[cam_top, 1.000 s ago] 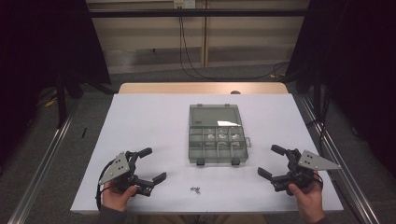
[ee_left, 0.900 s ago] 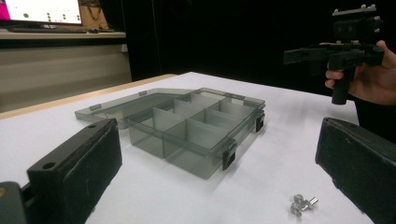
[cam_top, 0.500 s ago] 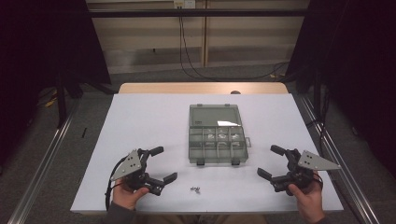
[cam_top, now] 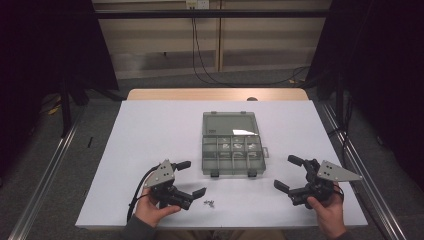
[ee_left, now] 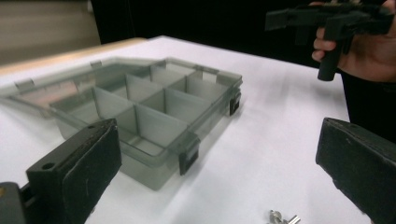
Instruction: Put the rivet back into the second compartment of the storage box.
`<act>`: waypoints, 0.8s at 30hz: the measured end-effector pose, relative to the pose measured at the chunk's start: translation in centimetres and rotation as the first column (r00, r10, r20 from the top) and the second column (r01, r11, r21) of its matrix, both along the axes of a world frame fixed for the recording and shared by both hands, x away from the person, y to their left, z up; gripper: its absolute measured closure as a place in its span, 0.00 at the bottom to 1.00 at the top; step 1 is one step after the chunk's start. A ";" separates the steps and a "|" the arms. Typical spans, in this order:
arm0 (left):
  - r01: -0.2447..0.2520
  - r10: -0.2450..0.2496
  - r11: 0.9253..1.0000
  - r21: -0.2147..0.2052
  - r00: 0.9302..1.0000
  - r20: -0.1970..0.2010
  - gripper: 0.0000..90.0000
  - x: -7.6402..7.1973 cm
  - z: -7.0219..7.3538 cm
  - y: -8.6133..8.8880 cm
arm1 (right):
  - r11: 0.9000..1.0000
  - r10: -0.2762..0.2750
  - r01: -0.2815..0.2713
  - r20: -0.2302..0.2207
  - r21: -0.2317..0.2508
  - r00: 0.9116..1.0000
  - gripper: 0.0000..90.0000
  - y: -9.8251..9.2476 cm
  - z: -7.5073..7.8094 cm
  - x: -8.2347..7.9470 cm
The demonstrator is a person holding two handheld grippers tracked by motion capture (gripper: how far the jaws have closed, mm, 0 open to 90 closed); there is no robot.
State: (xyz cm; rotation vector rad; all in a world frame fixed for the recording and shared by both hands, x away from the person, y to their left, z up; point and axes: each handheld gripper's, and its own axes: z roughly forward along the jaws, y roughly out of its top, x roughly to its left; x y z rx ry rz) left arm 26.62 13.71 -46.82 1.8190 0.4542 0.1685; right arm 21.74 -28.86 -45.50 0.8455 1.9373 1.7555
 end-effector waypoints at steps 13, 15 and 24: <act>0.063 -0.038 0.967 0.245 0.994 -0.104 0.23 -0.4 -0.5 -1.3 | 1.000 0.000 0.000 -0.004 -0.003 1.000 0.00 -0.1 0.0 -0.1; 0.068 -0.039 0.957 0.282 0.994 -0.106 0.30 -0.7 -0.5 -1.4 | 1.000 0.001 -0.001 -0.004 -0.004 1.000 0.00 -0.1 0.0 -0.1; 0.137 -0.089 0.922 0.361 0.985 -0.147 0.61 -1.3 -0.4 -2.1 | 1.000 -0.002 0.002 -0.010 -0.004 1.000 0.00 -0.1 0.0 -0.1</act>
